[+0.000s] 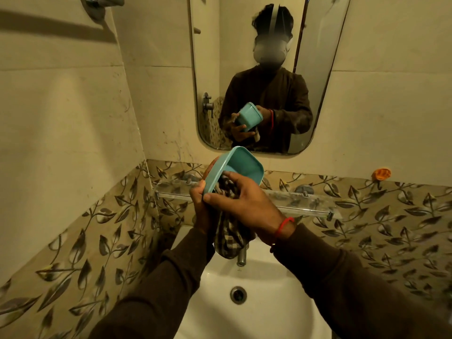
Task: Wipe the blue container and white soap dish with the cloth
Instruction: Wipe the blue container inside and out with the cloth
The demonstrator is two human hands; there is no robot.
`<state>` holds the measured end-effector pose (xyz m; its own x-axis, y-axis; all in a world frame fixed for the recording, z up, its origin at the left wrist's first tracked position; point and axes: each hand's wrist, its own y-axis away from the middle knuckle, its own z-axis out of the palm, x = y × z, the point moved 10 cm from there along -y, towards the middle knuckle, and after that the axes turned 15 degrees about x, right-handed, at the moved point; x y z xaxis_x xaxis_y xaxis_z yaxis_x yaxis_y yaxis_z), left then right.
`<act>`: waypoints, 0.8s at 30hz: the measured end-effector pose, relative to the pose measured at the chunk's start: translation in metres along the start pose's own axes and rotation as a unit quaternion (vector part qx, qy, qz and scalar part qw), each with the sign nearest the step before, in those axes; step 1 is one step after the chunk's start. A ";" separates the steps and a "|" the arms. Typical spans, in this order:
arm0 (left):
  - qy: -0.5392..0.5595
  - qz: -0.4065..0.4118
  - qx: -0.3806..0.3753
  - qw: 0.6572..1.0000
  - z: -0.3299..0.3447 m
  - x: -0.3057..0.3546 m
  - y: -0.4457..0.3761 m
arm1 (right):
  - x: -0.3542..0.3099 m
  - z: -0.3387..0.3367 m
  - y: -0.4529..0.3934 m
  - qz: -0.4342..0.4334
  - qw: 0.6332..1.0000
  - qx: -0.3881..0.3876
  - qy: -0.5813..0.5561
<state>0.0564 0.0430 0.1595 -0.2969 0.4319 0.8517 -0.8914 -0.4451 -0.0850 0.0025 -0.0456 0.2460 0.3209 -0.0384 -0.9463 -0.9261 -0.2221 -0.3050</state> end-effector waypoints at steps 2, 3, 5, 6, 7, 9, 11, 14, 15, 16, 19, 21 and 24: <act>0.005 -0.056 -0.016 0.998 -0.001 -0.012 0.003 | -0.002 -0.007 -0.004 -0.052 0.989 0.010 0.135; 0.026 -0.085 -0.034 0.995 0.000 -0.011 0.003 | -0.001 -0.008 -0.005 -0.066 0.983 -0.001 0.169; 0.007 -0.114 -0.067 0.991 0.000 -0.004 -0.005 | 0.005 -0.006 0.000 -0.093 0.961 -0.056 0.253; -0.017 -0.122 -0.084 0.989 0.000 -0.002 -0.009 | 0.013 -0.001 0.005 -0.103 0.944 -0.095 0.299; -0.034 -0.145 -0.105 0.983 0.004 -0.002 -0.010 | 0.020 0.005 0.010 -0.105 0.927 -0.129 0.335; -0.044 -0.190 -0.121 0.973 0.012 -0.002 -0.007 | 0.030 0.014 0.017 -0.100 0.917 -0.153 0.355; -0.037 -0.195 -0.102 0.975 0.017 0.000 -0.005 | 0.030 0.018 0.015 -0.097 0.926 -0.133 0.339; -0.001 -0.142 -0.089 0.986 0.020 0.006 -0.005 | 0.033 0.012 0.009 -0.055 0.949 -0.104 0.293; 0.008 -0.120 -0.098 0.988 0.023 0.011 -0.003 | 0.034 0.009 0.009 -0.034 0.959 -0.098 0.265; 0.020 -0.103 -0.107 0.989 0.025 0.014 -0.001 | 0.034 0.007 0.010 -0.017 0.968 -0.089 0.233; 0.069 -0.075 -0.085 0.991 0.024 0.022 -0.002 | 0.021 -0.002 0.007 -0.005 0.990 -0.035 0.138; 0.101 -0.063 -0.068 0.991 0.023 0.021 -0.002 | 0.009 -0.007 0.003 -0.013 0.996 -0.004 0.087; 0.165 -0.055 -0.064 0.983 0.025 0.014 0.003 | -0.002 -0.008 -0.002 -0.009 0.999 0.015 0.032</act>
<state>0.0582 0.0283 0.1843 -0.2726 0.7118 0.6473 -0.9538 -0.2881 -0.0849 0.0057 -0.0531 0.2491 0.3483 -0.0973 -0.9323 -0.9254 -0.1943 -0.3254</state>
